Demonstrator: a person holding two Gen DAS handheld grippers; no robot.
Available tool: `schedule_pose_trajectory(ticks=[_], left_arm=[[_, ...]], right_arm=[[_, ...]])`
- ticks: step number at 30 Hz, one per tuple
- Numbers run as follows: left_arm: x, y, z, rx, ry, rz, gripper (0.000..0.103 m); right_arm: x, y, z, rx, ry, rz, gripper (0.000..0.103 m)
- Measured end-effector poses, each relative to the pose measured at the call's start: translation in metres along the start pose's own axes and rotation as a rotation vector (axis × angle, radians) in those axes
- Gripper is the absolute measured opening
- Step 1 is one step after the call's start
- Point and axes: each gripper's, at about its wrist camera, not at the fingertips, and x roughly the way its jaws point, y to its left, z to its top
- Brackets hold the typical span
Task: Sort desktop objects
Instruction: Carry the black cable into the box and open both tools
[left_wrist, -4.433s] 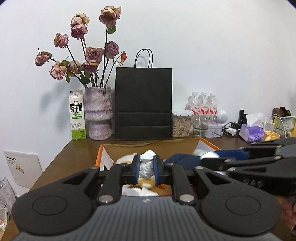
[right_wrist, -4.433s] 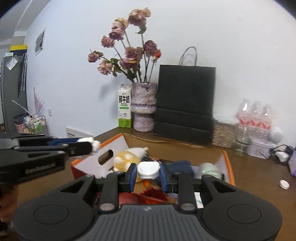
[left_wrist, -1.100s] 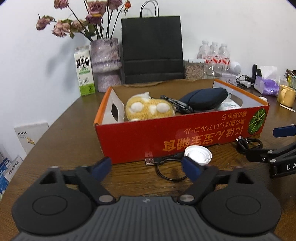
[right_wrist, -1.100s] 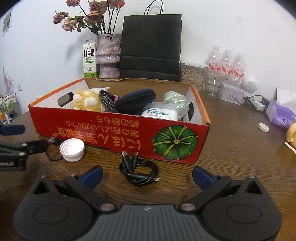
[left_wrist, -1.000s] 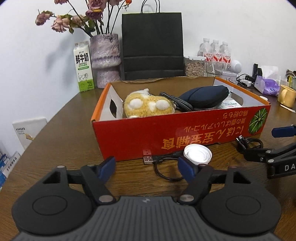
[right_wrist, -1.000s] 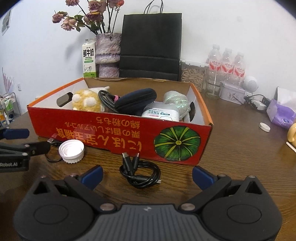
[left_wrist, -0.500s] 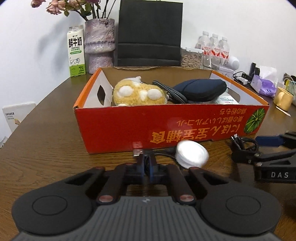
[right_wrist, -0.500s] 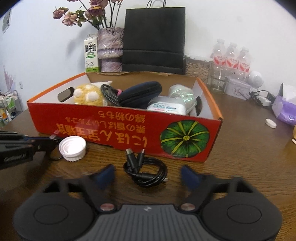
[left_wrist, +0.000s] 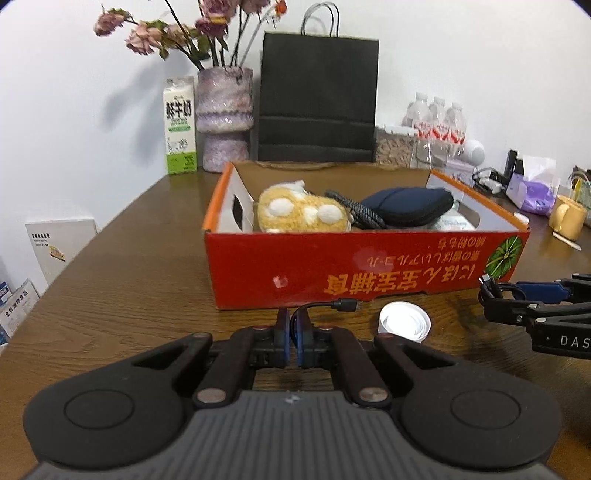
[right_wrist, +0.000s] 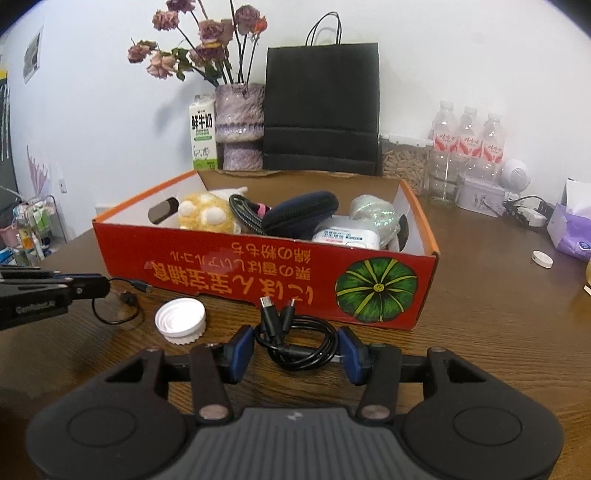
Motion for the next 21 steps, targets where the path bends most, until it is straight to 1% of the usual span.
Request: schedule_pose_trajectory(ticks=[8, 12, 16, 21], left_arm=[[-0.036, 0.001, 0.016, 0.009, -0.112, -0.005, 0.004], [-0.048, -0.001, 0.028, 0.011, -0.170, -0.011, 0.004], [-0.051, -0.002, 0.041, 0.009, -0.217, -0.016, 0.004], [-0.046, -0.005, 0.056, 0.000, -0.255, -0.026, 0.004]], right_arm=[[-0.023, 0.001, 0.009, 0.015, -0.064, 0.005, 0.048], [-0.031, 0.004, 0.017, 0.009, -0.095, 0.007, 0.048], [-0.034, 0.009, 0.028, -0.004, -0.122, 0.007, 0.048], [-0.030, 0.015, 0.043, -0.015, -0.142, 0.009, 0.048]])
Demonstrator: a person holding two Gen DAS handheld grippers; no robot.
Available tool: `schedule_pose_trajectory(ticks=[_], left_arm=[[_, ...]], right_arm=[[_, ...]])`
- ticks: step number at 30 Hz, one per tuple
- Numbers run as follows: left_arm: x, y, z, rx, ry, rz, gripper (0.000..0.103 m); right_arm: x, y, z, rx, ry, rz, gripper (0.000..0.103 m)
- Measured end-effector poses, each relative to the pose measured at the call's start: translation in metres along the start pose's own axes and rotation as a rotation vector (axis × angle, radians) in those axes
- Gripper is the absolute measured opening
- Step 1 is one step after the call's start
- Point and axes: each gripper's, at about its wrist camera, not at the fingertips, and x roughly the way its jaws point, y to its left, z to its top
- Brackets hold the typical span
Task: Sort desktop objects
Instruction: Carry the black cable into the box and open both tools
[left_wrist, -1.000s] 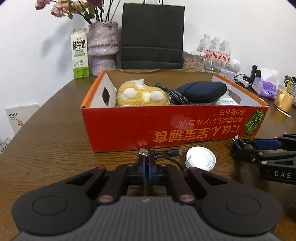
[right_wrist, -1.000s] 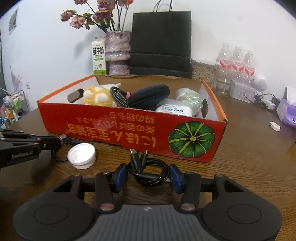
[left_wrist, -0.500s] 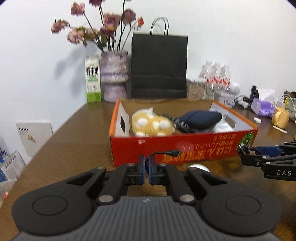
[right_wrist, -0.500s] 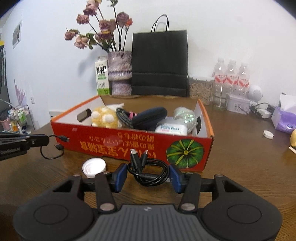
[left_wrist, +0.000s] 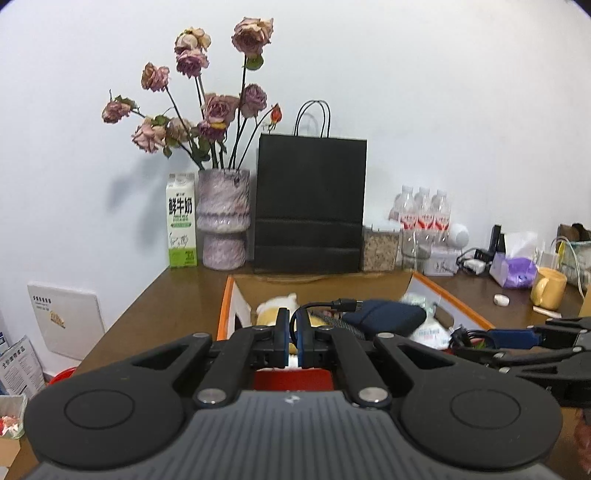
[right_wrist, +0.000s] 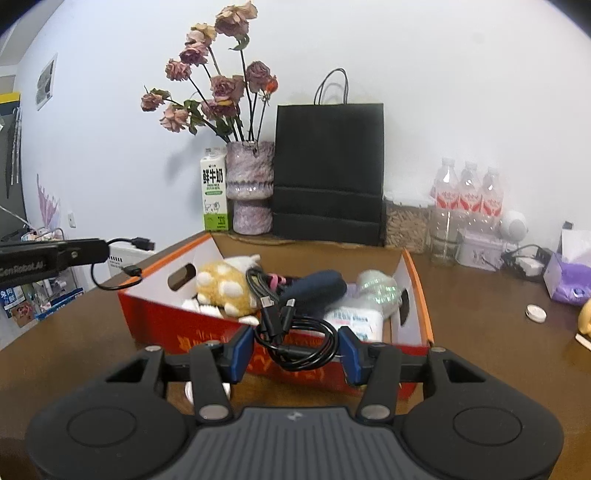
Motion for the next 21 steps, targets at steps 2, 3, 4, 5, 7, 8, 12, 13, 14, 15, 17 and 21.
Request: schedule_pose_trajectory(ticks=[2, 3, 4, 5, 7, 8, 12, 13, 14, 15, 17, 21], left_arm=[[0.006, -0.001, 0.004, -0.003, -0.010, -0.003, 0.004], [0.009, -0.001, 0.006, -0.005, -0.012, -0.005, 0.004], [0.013, -0.001, 0.008, -0.007, -0.014, -0.006, 0.004], [0.017, -0.002, 0.010, -0.009, -0.015, -0.008, 0.004], [0.024, -0.002, 0.012, -0.011, -0.015, -0.010, 0.004], [0.027, -0.003, 0.012, -0.013, -0.016, -0.010, 0.004], [0.044, -0.001, 0.016, -0.020, -0.017, -0.011, 0.004], [0.048, -0.001, 0.017, -0.021, -0.017, -0.011, 0.004], [0.052, -0.001, 0.017, -0.021, -0.016, -0.012, 0.004], [0.057, -0.001, 0.018, -0.020, -0.013, -0.012, 0.004], [0.066, -0.001, 0.019, -0.014, -0.006, -0.010, 0.004], [0.086, -0.001, 0.022, 0.019, 0.010, 0.006, 0.004]], right_arm=[[0.005, 0.003, 0.006, -0.006, -0.007, 0.005, 0.048], [0.007, 0.005, 0.009, -0.010, -0.010, 0.006, 0.048], [0.010, 0.007, 0.012, -0.014, -0.013, 0.008, 0.048], [0.013, 0.009, 0.015, -0.018, -0.016, 0.011, 0.048], [0.020, 0.012, 0.020, -0.025, -0.020, 0.019, 0.048], [0.024, 0.013, 0.023, -0.028, -0.021, 0.022, 0.048], [0.040, 0.016, 0.033, -0.037, -0.023, 0.032, 0.048], [0.045, 0.017, 0.036, -0.040, -0.023, 0.034, 0.048], [0.048, 0.017, 0.038, -0.042, -0.022, 0.036, 0.048], [0.054, 0.017, 0.041, -0.045, -0.021, 0.038, 0.048], [0.062, 0.017, 0.045, -0.049, -0.017, 0.039, 0.048], [0.080, 0.015, 0.051, -0.051, -0.003, 0.041, 0.048]])
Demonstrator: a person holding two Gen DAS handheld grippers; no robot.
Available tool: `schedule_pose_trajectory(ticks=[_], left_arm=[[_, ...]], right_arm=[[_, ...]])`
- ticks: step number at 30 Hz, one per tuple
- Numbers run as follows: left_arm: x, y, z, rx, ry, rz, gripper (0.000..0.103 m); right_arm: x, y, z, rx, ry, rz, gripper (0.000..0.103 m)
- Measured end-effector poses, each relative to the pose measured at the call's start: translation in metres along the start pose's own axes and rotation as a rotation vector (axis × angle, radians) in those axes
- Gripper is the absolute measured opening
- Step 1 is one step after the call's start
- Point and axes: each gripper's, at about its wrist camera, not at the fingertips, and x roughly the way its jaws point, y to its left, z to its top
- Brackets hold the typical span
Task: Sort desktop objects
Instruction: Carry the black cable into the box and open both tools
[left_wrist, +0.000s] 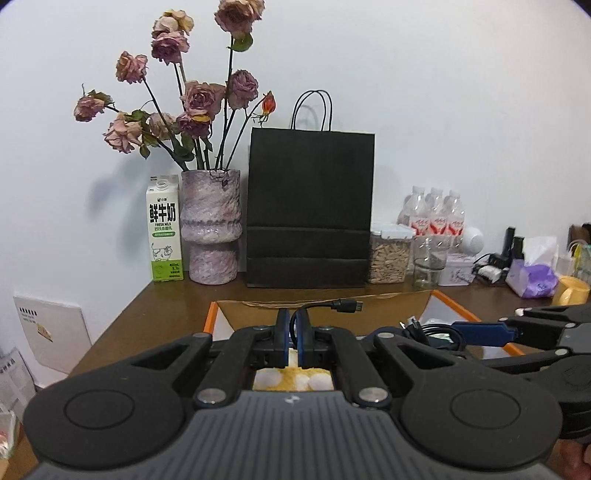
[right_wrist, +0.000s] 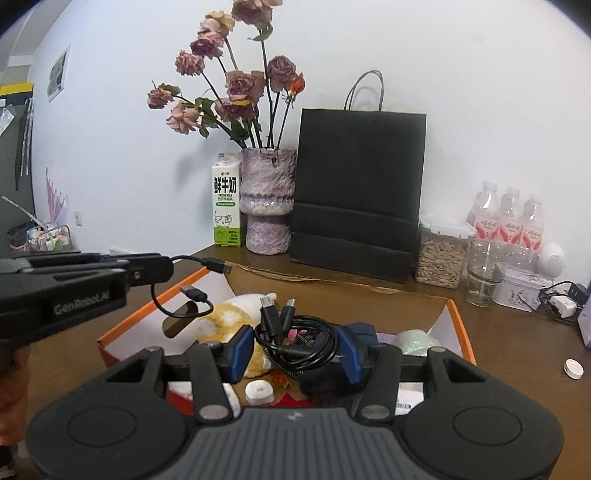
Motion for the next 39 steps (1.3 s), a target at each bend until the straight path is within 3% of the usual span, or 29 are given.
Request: schedule_pose_trajectory(ticks=[8, 25, 26, 27, 28, 29, 30, 31, 39], left_arm=[[0.025, 0.000, -0.018, 0.011, 0.028, 0.033, 0.004], [0.028, -0.008, -0.033, 0.052, 0.042, 0.043, 0.007], [0.028, -0.008, -0.034, 0.051, 0.043, 0.049, 0.014], [0.028, -0.007, -0.034, 0.047, 0.048, 0.051, 0.024], [0.028, -0.006, -0.034, 0.038, 0.054, 0.056, 0.059], [0.027, -0.006, -0.034, 0.033, 0.050, 0.066, 0.092], [0.025, -0.006, -0.035, 0.030, 0.032, 0.090, 0.098], [0.023, -0.006, -0.035, 0.031, 0.009, 0.116, 0.103], [0.015, -0.008, -0.036, 0.029, -0.023, 0.109, 0.103]], right_arm=[[0.023, -0.015, -0.016, 0.029, 0.029, -0.005, 0.048], [0.019, -0.015, -0.025, 0.015, 0.005, -0.029, 0.049], [0.019, -0.016, -0.026, 0.019, 0.002, -0.028, 0.050], [0.018, -0.016, -0.026, 0.023, 0.000, -0.029, 0.059], [0.018, -0.017, -0.026, 0.029, -0.002, -0.032, 0.079], [0.016, -0.018, -0.027, 0.035, -0.012, -0.039, 0.089], [0.013, -0.019, -0.027, 0.037, -0.029, -0.049, 0.101], [0.010, -0.020, -0.027, 0.039, -0.048, -0.065, 0.103], [0.000, -0.025, -0.030, 0.050, -0.071, -0.086, 0.103]])
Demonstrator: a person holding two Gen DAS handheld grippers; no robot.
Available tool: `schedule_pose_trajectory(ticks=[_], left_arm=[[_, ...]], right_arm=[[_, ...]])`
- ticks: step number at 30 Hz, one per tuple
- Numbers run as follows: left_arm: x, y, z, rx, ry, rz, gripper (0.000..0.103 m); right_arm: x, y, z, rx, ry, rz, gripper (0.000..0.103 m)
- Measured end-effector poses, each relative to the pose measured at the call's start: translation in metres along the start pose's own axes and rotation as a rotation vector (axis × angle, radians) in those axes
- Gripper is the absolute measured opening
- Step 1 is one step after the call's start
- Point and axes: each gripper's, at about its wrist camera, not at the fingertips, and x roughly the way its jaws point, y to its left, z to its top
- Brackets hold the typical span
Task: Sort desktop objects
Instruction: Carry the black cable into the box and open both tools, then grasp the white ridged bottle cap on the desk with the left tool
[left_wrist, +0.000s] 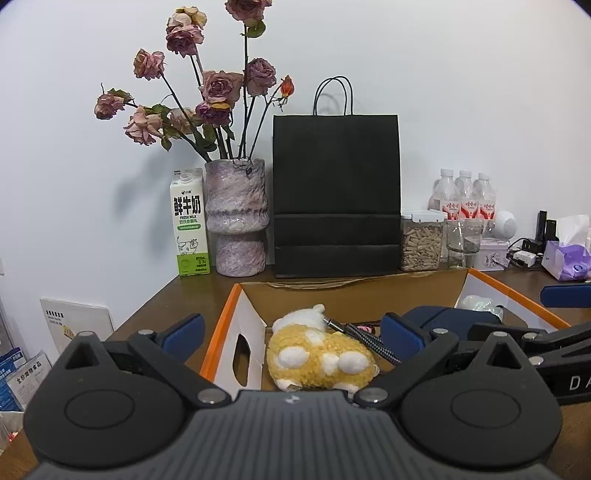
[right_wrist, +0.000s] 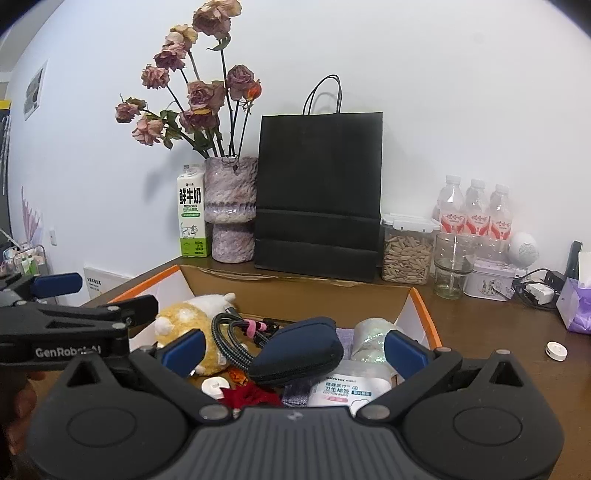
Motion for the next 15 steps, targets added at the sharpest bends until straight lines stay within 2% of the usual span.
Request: schedule_pose_trajectory(ticks=[15], left_arm=[[-0.005, 0.003, -0.005, -0.038, -0.013, 0.003, 0.103]], right_arm=[[-0.012, -0.003, -0.007, -0.007, -0.024, 0.000, 0.103]])
